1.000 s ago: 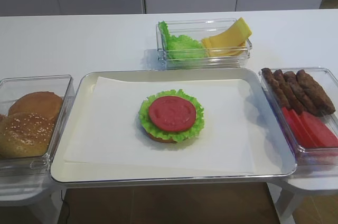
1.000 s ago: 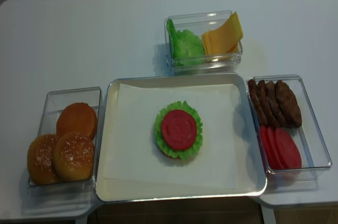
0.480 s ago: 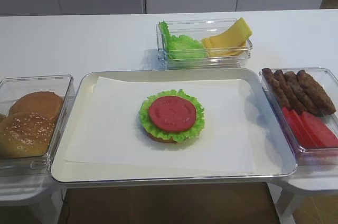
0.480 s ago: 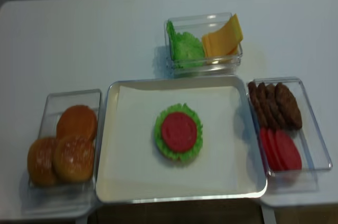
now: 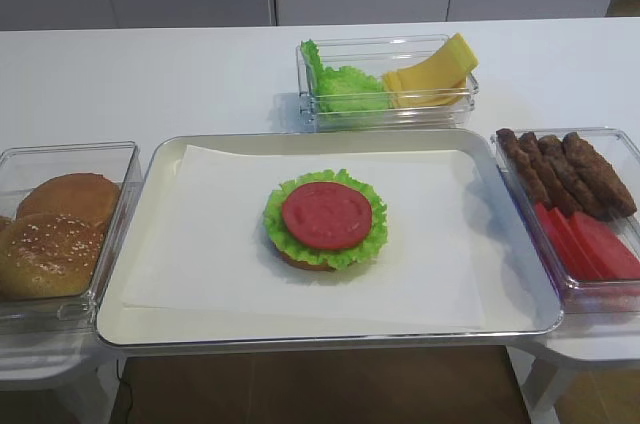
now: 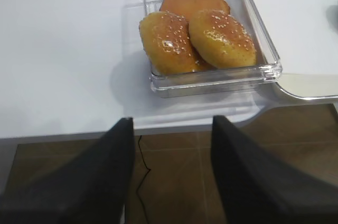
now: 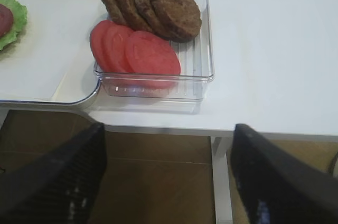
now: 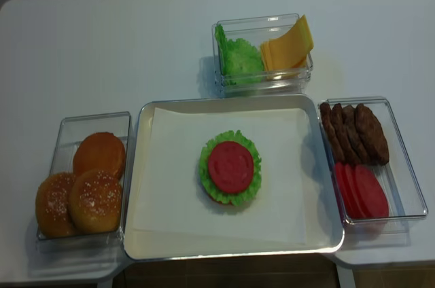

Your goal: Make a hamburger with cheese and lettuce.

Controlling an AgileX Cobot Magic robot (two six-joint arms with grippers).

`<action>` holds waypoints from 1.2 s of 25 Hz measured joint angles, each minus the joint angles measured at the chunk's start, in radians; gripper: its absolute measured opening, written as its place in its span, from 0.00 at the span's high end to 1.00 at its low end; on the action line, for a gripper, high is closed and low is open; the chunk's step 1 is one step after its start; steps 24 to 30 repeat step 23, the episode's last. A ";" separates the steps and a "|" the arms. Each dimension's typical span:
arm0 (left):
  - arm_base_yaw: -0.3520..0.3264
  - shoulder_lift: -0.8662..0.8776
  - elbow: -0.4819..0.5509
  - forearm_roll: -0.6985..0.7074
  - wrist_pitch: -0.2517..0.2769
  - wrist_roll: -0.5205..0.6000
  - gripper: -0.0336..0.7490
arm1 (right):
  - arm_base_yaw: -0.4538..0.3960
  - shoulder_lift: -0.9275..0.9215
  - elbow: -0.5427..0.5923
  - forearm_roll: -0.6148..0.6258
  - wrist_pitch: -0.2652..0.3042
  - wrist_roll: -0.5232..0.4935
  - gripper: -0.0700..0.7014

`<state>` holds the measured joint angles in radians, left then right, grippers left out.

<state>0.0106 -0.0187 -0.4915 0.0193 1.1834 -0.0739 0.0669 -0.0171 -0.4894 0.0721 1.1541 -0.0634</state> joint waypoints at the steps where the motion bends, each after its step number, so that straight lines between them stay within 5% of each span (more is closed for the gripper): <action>1: 0.000 0.000 0.000 0.000 0.000 0.000 0.50 | 0.000 0.000 0.000 0.000 0.000 0.000 0.17; 30: 0.000 0.000 0.000 0.000 0.000 0.000 0.50 | 0.000 0.000 0.000 0.000 0.000 -0.024 0.17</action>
